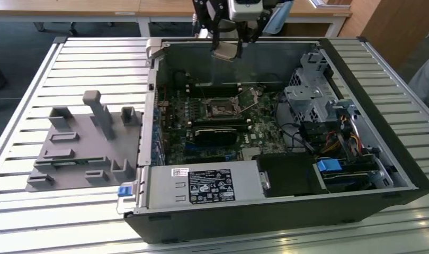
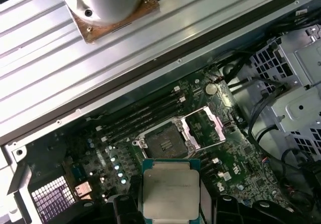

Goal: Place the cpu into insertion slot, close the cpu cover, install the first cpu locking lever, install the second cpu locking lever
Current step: 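Place the cpu into insertion slot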

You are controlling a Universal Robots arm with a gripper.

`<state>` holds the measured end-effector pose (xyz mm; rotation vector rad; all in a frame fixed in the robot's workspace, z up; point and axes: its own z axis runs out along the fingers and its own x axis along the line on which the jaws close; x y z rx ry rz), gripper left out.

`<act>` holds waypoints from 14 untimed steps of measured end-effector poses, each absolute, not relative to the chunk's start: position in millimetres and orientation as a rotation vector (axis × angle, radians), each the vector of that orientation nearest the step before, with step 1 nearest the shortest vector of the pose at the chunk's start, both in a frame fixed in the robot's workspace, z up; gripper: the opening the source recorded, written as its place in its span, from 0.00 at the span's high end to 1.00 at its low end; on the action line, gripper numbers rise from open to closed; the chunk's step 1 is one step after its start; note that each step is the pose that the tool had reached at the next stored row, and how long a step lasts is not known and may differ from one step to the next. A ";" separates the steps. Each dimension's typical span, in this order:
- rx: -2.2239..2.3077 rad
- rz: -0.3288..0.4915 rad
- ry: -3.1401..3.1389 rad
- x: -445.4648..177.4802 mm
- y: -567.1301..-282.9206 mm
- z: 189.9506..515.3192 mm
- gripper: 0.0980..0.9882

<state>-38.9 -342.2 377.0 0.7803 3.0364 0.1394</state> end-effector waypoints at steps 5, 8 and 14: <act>0.870 0.137 3.009 -38.9 -342.1 376.5 0.50; 0.922 0.136 2.992 -38.9 -341.9 376.2 0.50; 1.018 0.132 2.957 -38.9 -341.6 375.5 0.50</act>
